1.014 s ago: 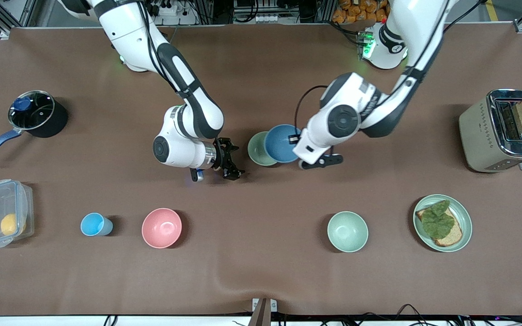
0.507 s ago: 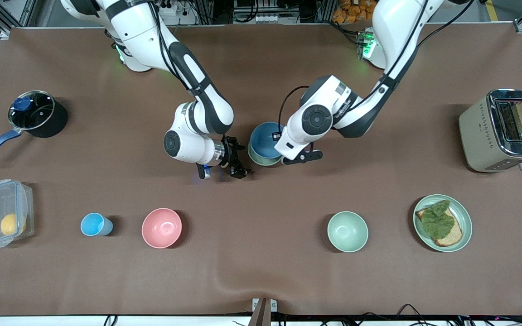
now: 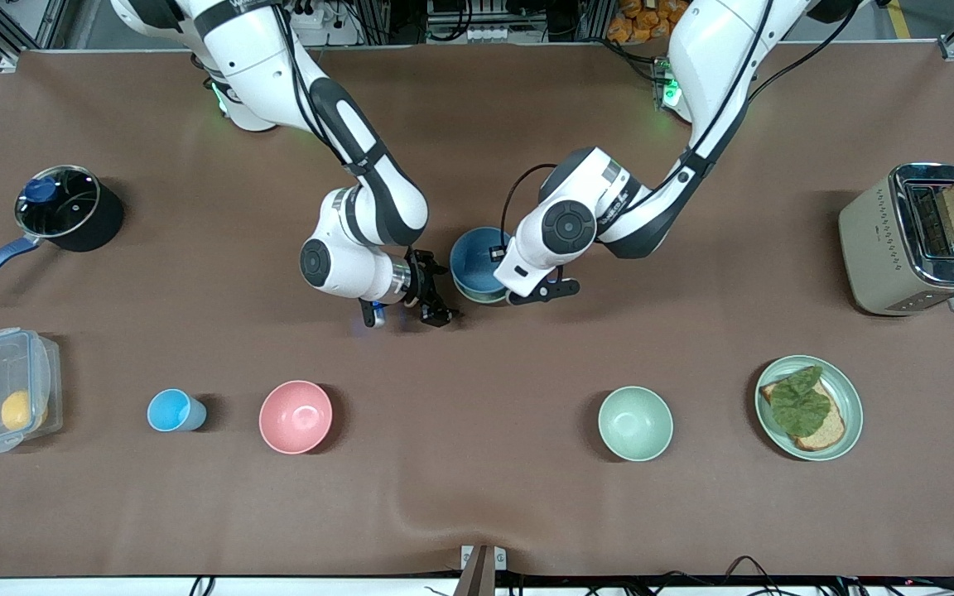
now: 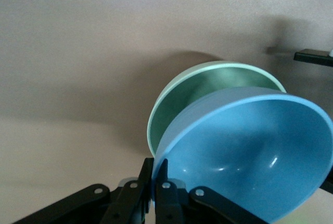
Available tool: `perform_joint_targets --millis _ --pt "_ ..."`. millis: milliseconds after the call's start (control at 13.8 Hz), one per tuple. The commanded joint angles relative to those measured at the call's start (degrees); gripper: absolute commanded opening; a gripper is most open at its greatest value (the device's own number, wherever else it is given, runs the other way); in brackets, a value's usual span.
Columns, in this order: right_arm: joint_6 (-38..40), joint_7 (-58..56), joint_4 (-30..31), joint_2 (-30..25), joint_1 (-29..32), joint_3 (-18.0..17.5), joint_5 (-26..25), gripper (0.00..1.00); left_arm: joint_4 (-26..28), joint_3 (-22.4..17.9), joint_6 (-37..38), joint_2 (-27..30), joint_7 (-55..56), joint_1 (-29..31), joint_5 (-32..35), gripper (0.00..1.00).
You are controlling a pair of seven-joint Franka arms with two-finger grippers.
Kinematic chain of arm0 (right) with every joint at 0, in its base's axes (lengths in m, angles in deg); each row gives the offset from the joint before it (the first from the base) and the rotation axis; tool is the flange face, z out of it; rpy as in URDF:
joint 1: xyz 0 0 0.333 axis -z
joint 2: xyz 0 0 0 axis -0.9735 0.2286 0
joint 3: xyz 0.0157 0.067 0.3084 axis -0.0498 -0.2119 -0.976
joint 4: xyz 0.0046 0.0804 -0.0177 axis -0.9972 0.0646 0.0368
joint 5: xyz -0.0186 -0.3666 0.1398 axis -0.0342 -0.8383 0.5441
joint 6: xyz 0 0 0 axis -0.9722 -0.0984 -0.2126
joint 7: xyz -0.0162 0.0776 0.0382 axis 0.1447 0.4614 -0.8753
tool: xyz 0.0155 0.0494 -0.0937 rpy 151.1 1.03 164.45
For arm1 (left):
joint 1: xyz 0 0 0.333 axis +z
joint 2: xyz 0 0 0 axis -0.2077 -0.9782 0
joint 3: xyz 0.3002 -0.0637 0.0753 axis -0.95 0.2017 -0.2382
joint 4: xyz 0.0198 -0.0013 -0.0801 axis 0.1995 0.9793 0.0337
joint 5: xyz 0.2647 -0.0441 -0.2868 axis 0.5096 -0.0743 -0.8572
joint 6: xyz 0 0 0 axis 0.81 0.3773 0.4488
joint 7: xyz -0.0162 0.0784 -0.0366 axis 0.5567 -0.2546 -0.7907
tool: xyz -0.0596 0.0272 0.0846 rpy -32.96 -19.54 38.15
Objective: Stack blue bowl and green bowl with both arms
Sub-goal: 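Open the left gripper on the blue bowl while the right gripper releases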
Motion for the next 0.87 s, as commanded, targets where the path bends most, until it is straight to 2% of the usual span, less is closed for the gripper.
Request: perform_joint_targets --millis 0,290,362,435,507,797 --pt "-0.66 -0.73 -0.72 0.64 -0.47 0.03 1.57 1.0 -1.4 -0.32 -1.59 -2.01 1.17 -1.42 0.64 0.0" --pt "-1.01 -0.73 -0.72 0.9 -0.73 0.03 1.57 1.0 -1.49 -0.41 -2.65 -2.81 1.17 -1.33 0.82 0.0" --pt "-1.27 -0.73 -0.72 0.9 -0.9 0.03 1.66 1.0 -1.49 -0.49 -2.74 -2.81 1.08 -0.98 0.82 0.17" --pt "-1.27 -0.73 -0.72 0.99 -0.99 0.03 1.66 1.0 -1.4 -0.49 -2.74 -2.81 0.12 -0.37 0.91 0.68" --pt "-1.36 -0.73 -0.72 0.99 -1.17 0.03 1.66 1.0 -1.4 -0.49 -2.65 -2.63 -0.06 -0.28 0.91 1.0" --pt "-1.89 -1.0 -0.64 0.91 -1.52 0.11 1.22 1.0 -1.49 -0.49 -1.34 -0.09 0.46 0.07 0.91 1.0"
